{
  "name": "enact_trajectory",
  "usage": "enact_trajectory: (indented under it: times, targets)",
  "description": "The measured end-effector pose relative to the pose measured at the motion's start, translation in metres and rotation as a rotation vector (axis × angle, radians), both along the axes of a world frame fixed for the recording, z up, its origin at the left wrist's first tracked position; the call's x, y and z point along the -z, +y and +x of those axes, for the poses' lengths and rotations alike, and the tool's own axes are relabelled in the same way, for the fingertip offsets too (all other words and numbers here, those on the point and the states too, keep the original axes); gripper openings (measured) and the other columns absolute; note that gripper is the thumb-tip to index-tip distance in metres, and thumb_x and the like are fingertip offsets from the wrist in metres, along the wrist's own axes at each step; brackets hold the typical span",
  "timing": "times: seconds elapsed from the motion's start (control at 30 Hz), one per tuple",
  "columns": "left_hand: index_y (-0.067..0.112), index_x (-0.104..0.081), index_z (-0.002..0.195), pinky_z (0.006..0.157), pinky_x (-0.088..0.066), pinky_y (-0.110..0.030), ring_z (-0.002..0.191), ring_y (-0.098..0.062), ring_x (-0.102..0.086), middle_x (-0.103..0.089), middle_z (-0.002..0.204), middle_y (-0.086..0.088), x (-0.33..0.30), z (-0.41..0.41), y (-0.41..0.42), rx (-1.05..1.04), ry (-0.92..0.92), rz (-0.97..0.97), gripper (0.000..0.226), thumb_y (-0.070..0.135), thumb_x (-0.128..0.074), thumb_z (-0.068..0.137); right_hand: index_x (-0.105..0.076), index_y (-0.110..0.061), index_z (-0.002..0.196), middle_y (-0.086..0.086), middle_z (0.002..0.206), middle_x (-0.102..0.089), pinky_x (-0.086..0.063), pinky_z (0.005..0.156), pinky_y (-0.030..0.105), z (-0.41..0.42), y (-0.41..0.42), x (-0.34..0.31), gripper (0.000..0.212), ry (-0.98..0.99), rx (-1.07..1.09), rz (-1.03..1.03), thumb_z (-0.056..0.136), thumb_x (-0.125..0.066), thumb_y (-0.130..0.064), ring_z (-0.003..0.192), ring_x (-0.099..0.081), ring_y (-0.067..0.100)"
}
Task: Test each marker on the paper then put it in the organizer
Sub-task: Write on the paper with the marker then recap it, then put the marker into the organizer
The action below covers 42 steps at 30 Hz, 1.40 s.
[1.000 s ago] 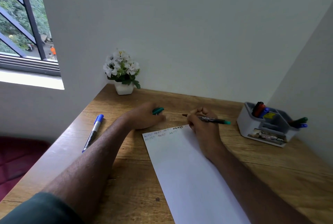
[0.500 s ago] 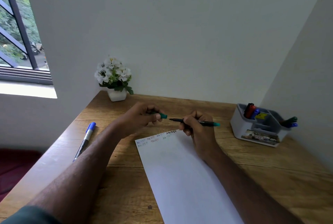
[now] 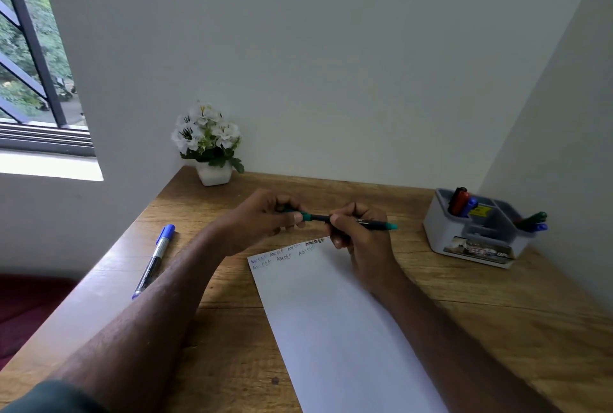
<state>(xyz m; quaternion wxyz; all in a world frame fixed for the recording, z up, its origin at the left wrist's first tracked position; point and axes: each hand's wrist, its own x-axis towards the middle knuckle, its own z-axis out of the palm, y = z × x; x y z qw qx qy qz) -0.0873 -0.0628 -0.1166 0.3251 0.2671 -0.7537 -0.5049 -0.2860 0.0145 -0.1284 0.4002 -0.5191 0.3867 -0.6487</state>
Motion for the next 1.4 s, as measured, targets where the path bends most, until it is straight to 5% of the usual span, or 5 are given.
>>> enact_trajectory:
  times: [0.47, 0.73, 0.97, 1.17, 1.4]
  targets:
    - [-0.011, -0.070, 0.098, 0.057, -0.045, -0.023, 0.066, -0.015, -0.056, -0.067, 0.081, -0.018, 0.000, -0.002, 0.003, 0.044, 0.135, 0.039, 0.024, 0.010, -0.071, 0.086, -0.058, 0.004, 0.082, 0.021, 0.064, -0.064, -0.039, 0.049, 0.028, 0.011, 0.000, -0.002, 0.016, -0.016, -0.066, 0.027, 0.088, -0.072, -0.001, 0.046, -0.047, 0.021]
    - [-0.002, -0.074, 0.103, 0.059, -0.048, -0.025, 0.071, -0.020, -0.063, -0.071, 0.085, -0.023, -0.010, -0.010, 0.013, -0.050, 0.236, -0.001, 0.025, 0.011, -0.074, 0.082, -0.070, -0.001, 0.095, 0.003, 0.073, -0.073, -0.051, 0.059, 0.023, 0.013, 0.004, -0.014, 0.010, 0.079, 0.022, -0.002, 0.086, -0.073, 0.004, 0.066, -0.067, 0.011]
    - [0.013, -0.076, 0.087, 0.057, -0.044, -0.021, 0.067, -0.010, -0.061, -0.074, 0.078, -0.006, -0.034, -0.040, 0.028, -0.110, 0.034, -0.136, 0.012, 0.022, -0.081, 0.081, -0.064, -0.019, 0.103, -0.002, 0.097, -0.074, -0.055, 0.085, 0.030, -0.021, 0.024, -0.054, 0.012, 0.358, 0.242, -0.066, 0.103, -0.052, -0.015, 0.095, -0.069, 0.009]
    - [0.015, -0.072, 0.075, 0.059, -0.044, -0.009, 0.057, 0.000, -0.061, -0.069, 0.062, 0.005, -0.064, -0.110, 0.033, -0.032, -0.195, -0.358, 0.013, 0.020, -0.080, 0.084, -0.068, -0.014, 0.118, 0.006, 0.093, -0.063, -0.042, 0.072, 0.032, -0.104, 0.054, -0.117, 0.024, 1.004, 0.689, -0.127, 0.102, -0.054, -0.025, 0.085, -0.061, 0.022]
    - [0.005, -0.071, 0.087, 0.058, -0.046, -0.008, 0.058, 0.001, -0.064, -0.068, 0.067, 0.007, -0.078, -0.186, 0.039, 0.059, -0.338, -0.476, 0.018, 0.022, -0.076, 0.087, -0.073, -0.017, 0.088, 0.001, 0.086, -0.071, -0.051, 0.067, 0.025, -0.207, 0.104, -0.169, 0.009, 1.122, 0.971, 0.122, 0.084, -0.079, -0.023, 0.075, -0.064, 0.014]
